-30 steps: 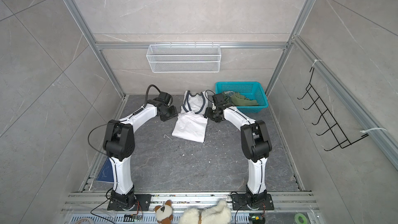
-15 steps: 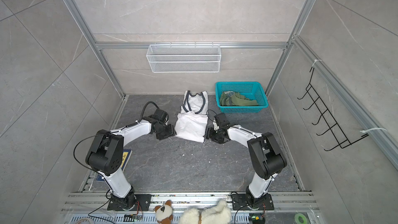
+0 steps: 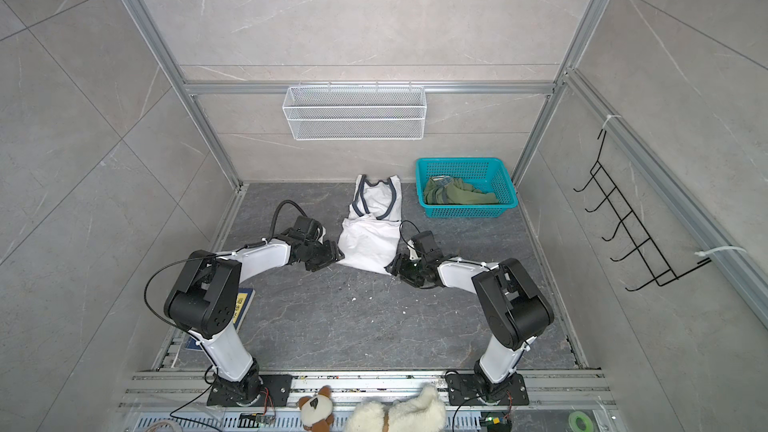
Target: Fold and stack the tank tops
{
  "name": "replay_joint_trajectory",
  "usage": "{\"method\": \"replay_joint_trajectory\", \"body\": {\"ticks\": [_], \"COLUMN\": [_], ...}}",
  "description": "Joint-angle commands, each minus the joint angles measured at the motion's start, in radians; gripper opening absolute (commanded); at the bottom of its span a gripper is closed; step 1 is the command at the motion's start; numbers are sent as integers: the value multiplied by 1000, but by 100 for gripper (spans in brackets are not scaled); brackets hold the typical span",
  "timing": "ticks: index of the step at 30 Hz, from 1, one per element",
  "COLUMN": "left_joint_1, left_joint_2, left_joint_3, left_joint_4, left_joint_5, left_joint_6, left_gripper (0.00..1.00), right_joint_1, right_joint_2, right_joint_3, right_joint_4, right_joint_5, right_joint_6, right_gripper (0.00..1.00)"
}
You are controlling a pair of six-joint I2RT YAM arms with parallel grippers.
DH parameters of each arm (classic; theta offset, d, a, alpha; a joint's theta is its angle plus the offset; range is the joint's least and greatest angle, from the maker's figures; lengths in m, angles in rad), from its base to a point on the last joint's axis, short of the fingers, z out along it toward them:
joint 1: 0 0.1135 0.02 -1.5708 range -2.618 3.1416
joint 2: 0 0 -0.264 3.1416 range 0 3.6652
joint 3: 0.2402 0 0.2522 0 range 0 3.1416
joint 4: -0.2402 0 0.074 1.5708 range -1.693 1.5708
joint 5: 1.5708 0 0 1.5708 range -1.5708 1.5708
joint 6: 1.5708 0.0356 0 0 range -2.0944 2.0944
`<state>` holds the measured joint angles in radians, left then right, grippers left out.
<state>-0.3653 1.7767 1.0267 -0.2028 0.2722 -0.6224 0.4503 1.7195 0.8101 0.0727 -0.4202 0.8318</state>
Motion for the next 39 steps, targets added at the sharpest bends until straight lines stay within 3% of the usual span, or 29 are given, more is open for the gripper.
{"method": "replay_joint_trajectory", "body": {"ticks": [1,7,13,17,25,33,39], "left_joint_1": [12,14,6,-4,-91,-233,-380], "left_joint_2": [5,41,35,13,-160,-441,-606], "left_joint_3": [-16,-35,-52,-71,-160,-328,-363], "left_joint_4": [45,83,96,95,27,-72,-183], "left_joint_5": [0,44,65,64,-32,-176,-287], "left_joint_6": [-26,-37,-51,-58,-84,-246,-375], "left_gripper": [60,49,36,22,8,6,7], "right_joint_1": [15,39,49,48,50,69,88], "right_joint_2": [41,101,82,53,-136,-386,-558], "right_joint_3": [-17,-5,3,5,-52,-146,-187], "right_joint_4": [65,99,70,33,-165,-366,-499], "right_joint_5": [3,0,41,50,114,141,142], "right_joint_6": [60,97,82,58,-31,-72,-75], "right_gripper": [60,49,29,15,5,0,0]}}
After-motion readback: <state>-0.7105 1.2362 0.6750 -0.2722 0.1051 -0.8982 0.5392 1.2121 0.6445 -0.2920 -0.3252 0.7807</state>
